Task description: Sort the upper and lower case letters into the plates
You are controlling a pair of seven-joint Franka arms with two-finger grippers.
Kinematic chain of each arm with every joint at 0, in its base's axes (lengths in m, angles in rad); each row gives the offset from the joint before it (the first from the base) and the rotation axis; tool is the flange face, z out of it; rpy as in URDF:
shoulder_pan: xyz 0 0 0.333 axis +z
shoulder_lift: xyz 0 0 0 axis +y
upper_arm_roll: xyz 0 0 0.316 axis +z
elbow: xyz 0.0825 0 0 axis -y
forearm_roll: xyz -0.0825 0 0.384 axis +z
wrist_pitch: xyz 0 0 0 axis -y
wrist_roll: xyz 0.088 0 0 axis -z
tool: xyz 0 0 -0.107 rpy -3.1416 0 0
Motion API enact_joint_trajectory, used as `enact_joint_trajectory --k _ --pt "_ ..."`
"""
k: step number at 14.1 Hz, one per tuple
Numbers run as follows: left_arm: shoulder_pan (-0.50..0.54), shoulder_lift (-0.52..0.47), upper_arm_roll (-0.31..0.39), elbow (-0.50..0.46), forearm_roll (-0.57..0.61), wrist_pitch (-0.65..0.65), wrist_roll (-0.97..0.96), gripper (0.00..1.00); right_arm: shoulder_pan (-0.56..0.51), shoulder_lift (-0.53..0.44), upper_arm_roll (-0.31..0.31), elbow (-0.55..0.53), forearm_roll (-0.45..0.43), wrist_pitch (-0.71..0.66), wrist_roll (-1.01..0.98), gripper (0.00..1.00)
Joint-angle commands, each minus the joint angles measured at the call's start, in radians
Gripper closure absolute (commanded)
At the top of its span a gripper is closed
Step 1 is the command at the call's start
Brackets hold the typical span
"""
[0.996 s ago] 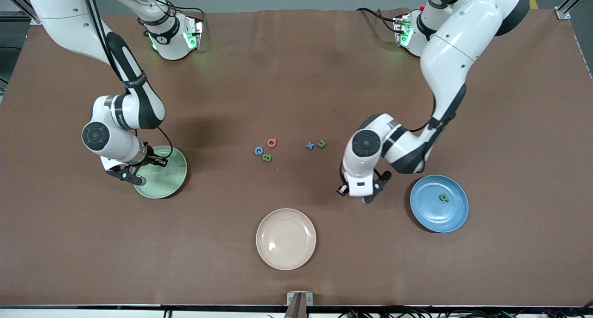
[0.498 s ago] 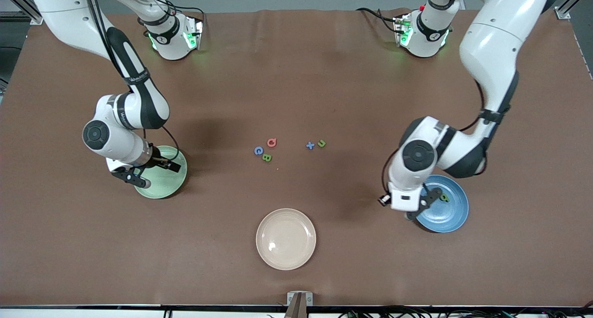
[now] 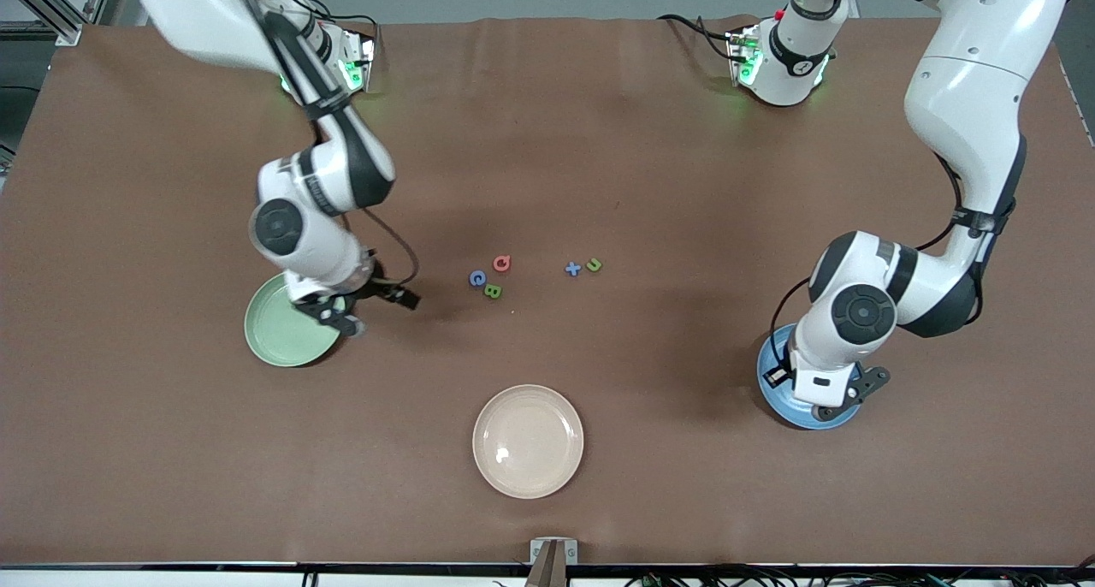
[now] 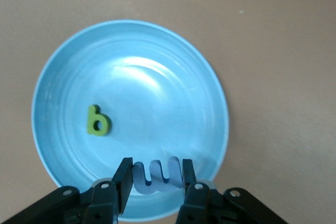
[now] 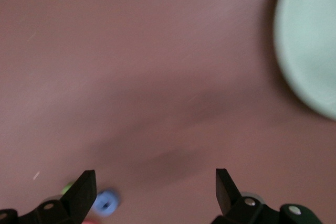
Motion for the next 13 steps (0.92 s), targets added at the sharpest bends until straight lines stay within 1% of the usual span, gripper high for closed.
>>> enact_joint_trajectory --k 1,2,3,4,5,6,7,8,10,11,13 --pt "0.028 0.008 -0.004 -0.011 0.008 0.009 0.028 0.84 0.078 0.052 -0.013 0.079 0.003 -0.003 0.065 0.0" --pt "0.042 0.016 -0.004 -0.011 0.008 0.015 0.028 0.79 0.102 0.076 -0.014 0.103 0.001 -0.003 0.086 0.0" --pt "0.051 0.019 -0.004 -0.012 0.008 0.023 0.028 0.72 0.124 0.103 -0.014 0.125 0.0 0.001 0.117 0.0" --pt "0.059 0.025 -0.004 -0.012 0.009 0.026 0.03 0.48 0.155 0.13 -0.018 0.145 -0.01 0.017 0.16 0.0" --pt "0.06 0.022 -0.004 -0.014 0.009 0.026 0.028 0.24 0.169 0.153 -0.018 0.152 -0.04 0.035 0.191 0.0" --pt "0.057 0.015 -0.005 -0.015 0.009 0.02 0.028 0.15 0.175 0.173 -0.018 0.154 -0.078 0.06 0.221 0.01" --pt "0.053 0.004 -0.008 -0.021 0.008 0.012 0.021 0.02 0.178 0.195 -0.016 0.154 -0.112 0.092 0.255 0.02" --pt "0.05 -0.01 -0.017 -0.029 0.008 0.011 0.01 0.01 0.179 0.213 -0.016 0.16 -0.132 0.107 0.281 0.03" --pt "0.051 -0.021 -0.071 -0.035 0.004 -0.009 -0.025 0.01 0.19 0.251 -0.016 0.198 -0.157 0.104 0.291 0.13" --pt "0.047 -0.025 -0.106 -0.035 0.004 -0.033 -0.08 0.01 0.192 0.259 -0.016 0.208 -0.16 0.104 0.291 0.17" --pt "0.039 -0.024 -0.174 -0.038 0.006 -0.064 -0.2 0.01 0.195 0.272 -0.018 0.222 -0.16 0.107 0.291 0.17"
